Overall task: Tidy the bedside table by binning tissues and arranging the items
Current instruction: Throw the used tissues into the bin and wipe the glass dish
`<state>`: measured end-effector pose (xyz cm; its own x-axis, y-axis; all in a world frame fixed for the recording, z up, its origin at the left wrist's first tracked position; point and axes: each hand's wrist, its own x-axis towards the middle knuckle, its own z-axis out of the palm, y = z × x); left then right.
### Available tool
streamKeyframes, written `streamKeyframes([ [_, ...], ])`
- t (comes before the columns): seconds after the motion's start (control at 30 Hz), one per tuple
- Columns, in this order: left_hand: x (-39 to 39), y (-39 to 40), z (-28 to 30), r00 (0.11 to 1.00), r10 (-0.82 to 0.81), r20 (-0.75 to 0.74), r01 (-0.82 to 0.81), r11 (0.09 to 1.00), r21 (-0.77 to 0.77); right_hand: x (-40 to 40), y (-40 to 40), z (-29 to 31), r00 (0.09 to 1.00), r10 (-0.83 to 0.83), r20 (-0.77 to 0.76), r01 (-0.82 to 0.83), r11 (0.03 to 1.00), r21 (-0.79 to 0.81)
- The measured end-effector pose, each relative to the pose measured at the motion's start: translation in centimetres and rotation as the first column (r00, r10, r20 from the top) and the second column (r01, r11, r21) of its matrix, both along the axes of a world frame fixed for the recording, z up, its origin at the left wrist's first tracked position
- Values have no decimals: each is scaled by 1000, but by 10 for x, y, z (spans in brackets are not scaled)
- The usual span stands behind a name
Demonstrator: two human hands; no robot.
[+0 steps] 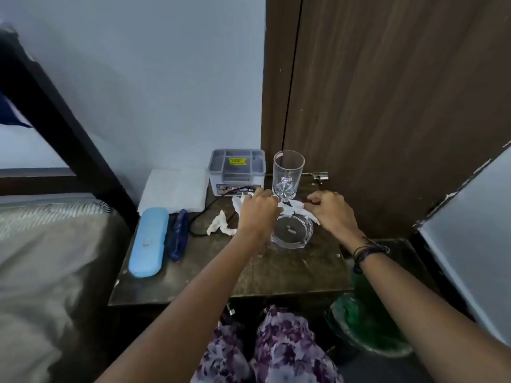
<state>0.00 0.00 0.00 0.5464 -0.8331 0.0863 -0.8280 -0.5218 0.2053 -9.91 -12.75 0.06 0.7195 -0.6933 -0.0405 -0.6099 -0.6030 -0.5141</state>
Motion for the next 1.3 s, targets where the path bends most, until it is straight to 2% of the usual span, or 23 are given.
streamKeyframes([
  [0.13,15,-26,-29,999,20,41,-22,998,63,17,-20,-16,993,-49,-104,61,991,120],
  [0.2,18,-35,-40,1000,24,11,-25,993,112,26,-27,-25,988,-16,-154,41,986,163],
  [0.27,21,-40,-46,999,37,-22,-35,995,88,31,-32,-30,991,13,-136,16,978,209],
  [0.5,28,-35,-42,981,114,-158,-146,968,-207,36,-38,-33,997,2,79,-19,977,213],
  [0.67,14,-28,-19,994,92,61,-65,933,-354,20,-25,-17,938,-78,336,3,976,219],
  [0.73,2,-29,-7,996,58,63,-27,911,-411,8,-18,-9,908,-108,404,31,981,192],
  [0.87,-40,-42,15,970,-84,-228,-56,836,-546,-34,-16,-2,829,-217,516,131,971,198],
  [0.97,-84,-58,15,906,-155,-394,-97,830,-549,-82,-21,-9,740,-354,571,261,935,240],
  [1.03,-113,-71,4,844,-180,-505,-116,858,-500,-119,-28,-23,696,-461,551,374,887,270],
  [1.2,-188,-101,-58,799,-106,-592,-75,959,-272,-192,-47,-86,654,-661,368,573,751,329],
  [1.3,-227,-102,-109,644,73,-761,-220,971,-93,-211,-51,-135,697,-681,225,610,728,312],
])
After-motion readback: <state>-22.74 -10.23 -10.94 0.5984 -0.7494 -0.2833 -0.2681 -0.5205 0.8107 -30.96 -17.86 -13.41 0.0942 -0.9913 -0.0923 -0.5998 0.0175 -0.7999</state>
